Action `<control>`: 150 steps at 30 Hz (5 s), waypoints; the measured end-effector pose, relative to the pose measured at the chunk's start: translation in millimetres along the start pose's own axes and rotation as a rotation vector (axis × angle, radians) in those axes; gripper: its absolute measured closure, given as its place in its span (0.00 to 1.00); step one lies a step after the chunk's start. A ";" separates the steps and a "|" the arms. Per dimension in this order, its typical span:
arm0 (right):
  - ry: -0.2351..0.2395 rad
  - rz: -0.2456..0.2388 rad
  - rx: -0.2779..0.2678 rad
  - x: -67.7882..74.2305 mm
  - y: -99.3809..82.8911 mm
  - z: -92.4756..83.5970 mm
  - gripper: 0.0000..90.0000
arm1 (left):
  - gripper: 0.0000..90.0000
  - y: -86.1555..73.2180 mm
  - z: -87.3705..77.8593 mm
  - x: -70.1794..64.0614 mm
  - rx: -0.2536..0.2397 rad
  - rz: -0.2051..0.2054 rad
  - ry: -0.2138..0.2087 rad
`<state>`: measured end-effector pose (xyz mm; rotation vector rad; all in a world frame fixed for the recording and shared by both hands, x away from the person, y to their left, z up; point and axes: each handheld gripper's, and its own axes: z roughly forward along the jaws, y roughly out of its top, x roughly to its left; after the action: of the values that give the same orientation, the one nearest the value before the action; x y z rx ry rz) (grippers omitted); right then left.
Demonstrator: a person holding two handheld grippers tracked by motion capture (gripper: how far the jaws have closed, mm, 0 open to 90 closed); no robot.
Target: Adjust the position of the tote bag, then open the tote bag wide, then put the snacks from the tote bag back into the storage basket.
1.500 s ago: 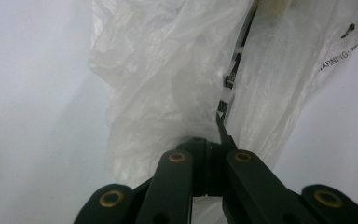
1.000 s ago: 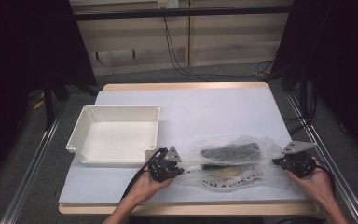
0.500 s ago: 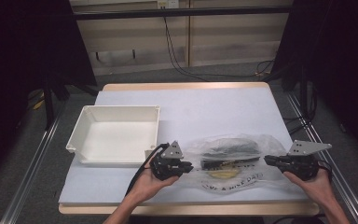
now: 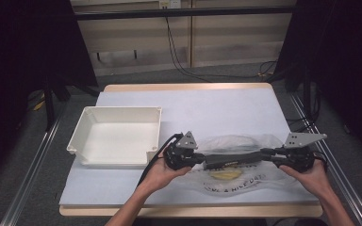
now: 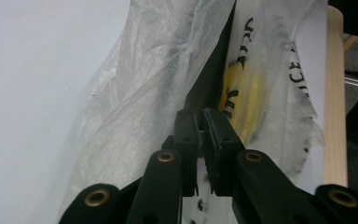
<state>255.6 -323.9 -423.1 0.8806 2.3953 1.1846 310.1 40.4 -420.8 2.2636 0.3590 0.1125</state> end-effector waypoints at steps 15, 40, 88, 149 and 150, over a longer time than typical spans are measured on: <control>-0.090 0.103 -0.004 -45.4 -6.5 31.4 0.98 | 1.00 -8.8 31.5 38.9 0.047 -0.172 0.112; -0.167 0.153 0.078 -57.4 -34.6 52.9 0.99 | 1.00 -32.3 40.9 41.2 0.138 -0.161 0.110; -0.057 0.098 -0.365 68.3 -28.3 -34.0 0.00 | 0.62 20.8 0.5 10.2 0.021 0.058 -0.043; -0.020 0.074 -0.330 85.3 -50.1 -14.7 0.00 | 0.47 21.7 68.6 10.8 0.232 0.124 -0.113; -0.021 0.073 -0.331 85.1 -50.1 -14.8 0.00 | 0.48 22.2 68.0 10.8 0.238 0.125 -0.119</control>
<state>164.2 -300.4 -455.7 0.8714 2.0806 1.5336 338.7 -19.6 -449.3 2.5141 0.1747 -0.0004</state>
